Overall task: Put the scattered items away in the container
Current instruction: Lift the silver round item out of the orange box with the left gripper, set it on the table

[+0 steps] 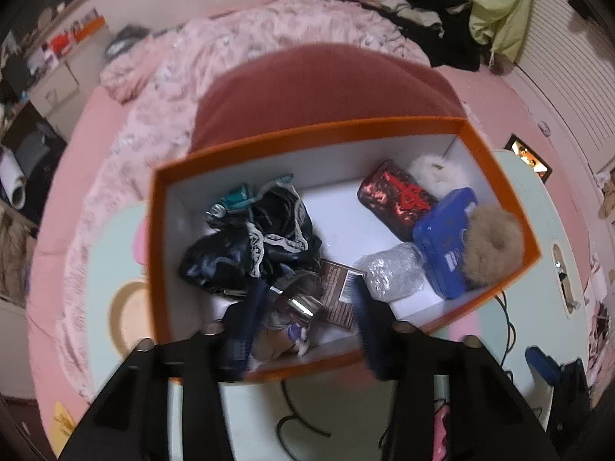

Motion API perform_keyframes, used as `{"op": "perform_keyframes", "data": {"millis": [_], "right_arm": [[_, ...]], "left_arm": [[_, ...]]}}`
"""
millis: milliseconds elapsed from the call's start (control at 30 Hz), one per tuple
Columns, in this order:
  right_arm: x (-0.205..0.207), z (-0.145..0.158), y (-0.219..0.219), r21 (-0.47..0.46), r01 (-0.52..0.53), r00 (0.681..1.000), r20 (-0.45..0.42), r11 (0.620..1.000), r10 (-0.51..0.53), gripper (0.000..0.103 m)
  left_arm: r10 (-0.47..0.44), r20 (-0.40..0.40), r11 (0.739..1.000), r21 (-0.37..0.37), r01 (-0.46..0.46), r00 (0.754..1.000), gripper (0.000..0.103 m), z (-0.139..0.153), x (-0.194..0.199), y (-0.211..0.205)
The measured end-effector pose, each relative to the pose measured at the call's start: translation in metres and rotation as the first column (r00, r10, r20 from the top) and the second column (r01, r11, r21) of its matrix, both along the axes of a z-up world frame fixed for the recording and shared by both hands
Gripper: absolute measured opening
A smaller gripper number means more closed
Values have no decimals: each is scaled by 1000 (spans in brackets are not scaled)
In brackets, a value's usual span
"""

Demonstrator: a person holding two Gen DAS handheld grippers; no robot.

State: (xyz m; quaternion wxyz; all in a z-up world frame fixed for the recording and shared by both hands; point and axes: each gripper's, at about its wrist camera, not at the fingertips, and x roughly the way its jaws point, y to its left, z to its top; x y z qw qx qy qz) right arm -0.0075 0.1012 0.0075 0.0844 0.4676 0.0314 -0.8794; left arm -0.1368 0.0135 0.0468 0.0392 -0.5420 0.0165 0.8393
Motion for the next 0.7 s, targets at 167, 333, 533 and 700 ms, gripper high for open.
{"op": "perform_keyframes", "data": {"millis": [167,333,533,700], "right_arm": [[0,1,-2,-1,-1,1000,-2,1000,1,103],[0,1,-2,-2,-1,1000,-1,1000,1,103],[1,1,-2,-2,-1,1000,-1,1000,1,103],[1,1,-2,-3,0,1000,-2,1000,0,103]], "left_arm": [[11,-26,997,71,-9,1000,25,9,4,-11],[-2,-165,987,157,28,986,25,49,41,-19],[-51,-248,962,248,115,967,25,54,103,-23],[-89,-235,975,177,133,968,26,7,123,-10]]}}
